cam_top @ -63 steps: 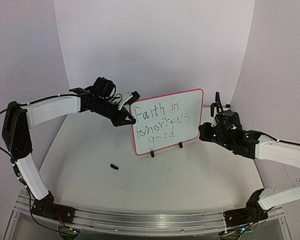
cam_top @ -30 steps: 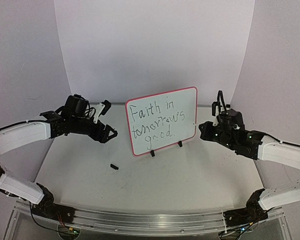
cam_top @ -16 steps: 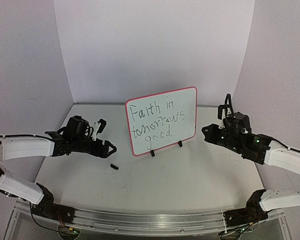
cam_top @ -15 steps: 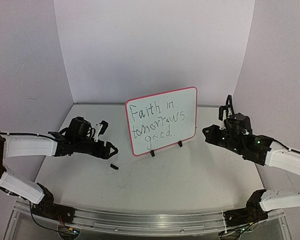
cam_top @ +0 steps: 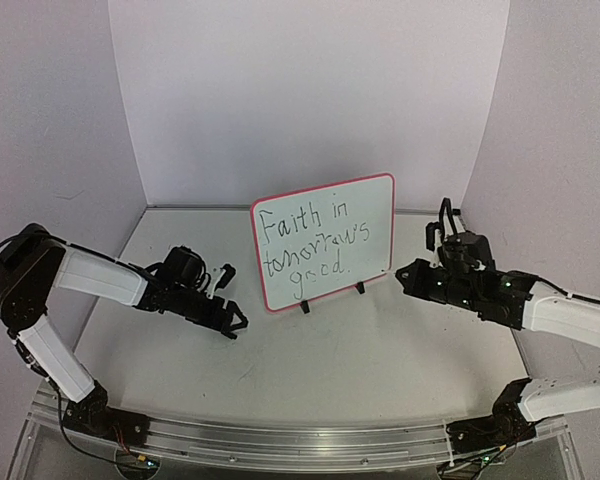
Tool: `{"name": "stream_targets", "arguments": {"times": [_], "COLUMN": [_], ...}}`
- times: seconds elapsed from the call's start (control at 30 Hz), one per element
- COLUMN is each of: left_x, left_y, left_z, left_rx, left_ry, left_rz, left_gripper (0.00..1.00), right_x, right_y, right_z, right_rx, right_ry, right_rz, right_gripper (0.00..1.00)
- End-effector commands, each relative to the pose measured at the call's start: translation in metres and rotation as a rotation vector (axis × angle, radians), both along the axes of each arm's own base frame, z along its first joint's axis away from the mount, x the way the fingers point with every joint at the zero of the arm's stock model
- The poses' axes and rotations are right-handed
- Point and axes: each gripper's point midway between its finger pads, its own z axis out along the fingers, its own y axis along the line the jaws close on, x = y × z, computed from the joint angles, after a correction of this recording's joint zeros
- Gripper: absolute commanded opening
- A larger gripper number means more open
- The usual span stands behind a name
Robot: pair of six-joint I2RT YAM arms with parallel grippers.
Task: Write a sentence on the whiteboard
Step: Pick up the pen cap from the center of the board.
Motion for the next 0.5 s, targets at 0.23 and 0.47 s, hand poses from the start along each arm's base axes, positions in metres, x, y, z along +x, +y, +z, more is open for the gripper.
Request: {"name": "stream_targets", "arguments": {"times": [0.23, 0.47], "left_x": [-0.018, -0.054], "left_y": [-0.006, -0.009], "left_z": [-0.007, -0.016], "left_rx": [0.019, 0.049], "left_ry": [0.045, 0.110], "left_rz": [-0.066, -0.105], "left_gripper": [0.77, 0.69], "right_x": [0.004, 0.001], "right_y": [0.009, 0.006], "right_z": [0.016, 0.012], "right_rx": [0.018, 0.022], "right_ry": [-0.022, -0.016], "right_rz": [0.033, 0.030], "right_gripper": [0.00, 0.00]}}
